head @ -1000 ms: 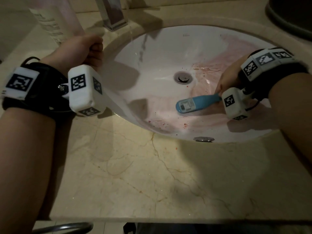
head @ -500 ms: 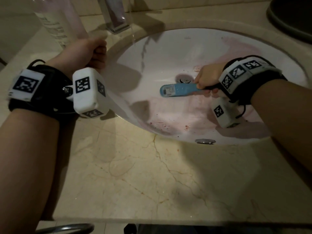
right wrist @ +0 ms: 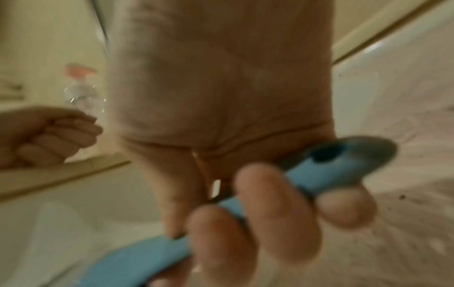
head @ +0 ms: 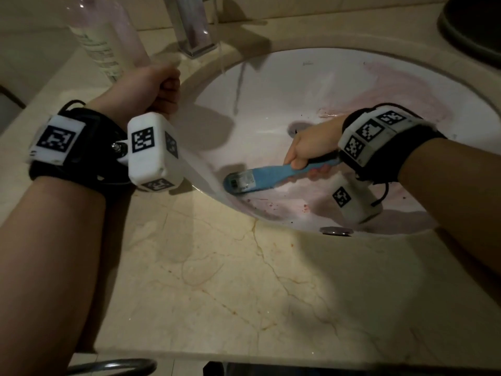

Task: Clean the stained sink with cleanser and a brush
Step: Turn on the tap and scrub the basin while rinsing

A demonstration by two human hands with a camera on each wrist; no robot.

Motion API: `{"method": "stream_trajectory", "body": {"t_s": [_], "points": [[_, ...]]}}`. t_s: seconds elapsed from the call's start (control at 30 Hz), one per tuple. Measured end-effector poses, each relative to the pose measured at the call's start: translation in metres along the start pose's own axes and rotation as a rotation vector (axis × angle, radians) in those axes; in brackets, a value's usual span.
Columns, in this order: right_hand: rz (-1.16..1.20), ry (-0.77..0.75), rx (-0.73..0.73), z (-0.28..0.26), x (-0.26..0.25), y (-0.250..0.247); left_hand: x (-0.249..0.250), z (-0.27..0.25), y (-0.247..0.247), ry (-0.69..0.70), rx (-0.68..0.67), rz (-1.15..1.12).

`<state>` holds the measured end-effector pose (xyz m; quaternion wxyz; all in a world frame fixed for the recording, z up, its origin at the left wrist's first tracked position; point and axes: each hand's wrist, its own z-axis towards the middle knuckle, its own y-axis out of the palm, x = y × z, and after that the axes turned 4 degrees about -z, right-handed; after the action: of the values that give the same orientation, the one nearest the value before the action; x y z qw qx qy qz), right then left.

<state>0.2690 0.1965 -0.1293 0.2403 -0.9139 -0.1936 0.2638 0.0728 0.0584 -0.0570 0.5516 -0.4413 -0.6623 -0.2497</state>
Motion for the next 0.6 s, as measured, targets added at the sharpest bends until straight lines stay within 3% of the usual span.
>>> {"method": "stream_trajectory", "body": {"t_s": [0.1, 0.13, 0.23, 0.27, 0.3, 0.4, 0.47, 0.6], "points": [[-0.149, 0.048, 0.419, 0.006, 0.005, -0.009, 0.0, 0.0, 0.001, 0.012, -0.002, -0.01], [-0.145, 0.056, 0.434, 0.006, 0.007, -0.01, 0.0, 0.0, 0.001, 0.014, -0.004, -0.017], [0.041, 0.041, 0.02, 0.003, 0.007, -0.003, 0.0, 0.0, 0.0, 0.008, -0.014, -0.04], [0.059, 0.038, -0.055, 0.003, 0.005, 0.0, 0.0, 0.0, -0.001, 0.006, -0.015, -0.044], [0.037, 0.041, -0.023, 0.004, 0.003, 0.0, 0.0, 0.0, -0.001, 0.005, -0.016, -0.046], [-0.19, 0.055, 0.381, 0.007, 0.003, -0.009, -0.001, -0.001, -0.001, 0.009, -0.011, -0.046], [-0.257, 0.076, 0.447, 0.006, 0.005, -0.013, -0.001, -0.001, -0.001, 0.01, -0.004, -0.053], [-0.145, 0.052, 0.527, 0.008, -0.002, -0.023, 0.0, -0.002, -0.003, 0.01, -0.003, -0.078]]}}
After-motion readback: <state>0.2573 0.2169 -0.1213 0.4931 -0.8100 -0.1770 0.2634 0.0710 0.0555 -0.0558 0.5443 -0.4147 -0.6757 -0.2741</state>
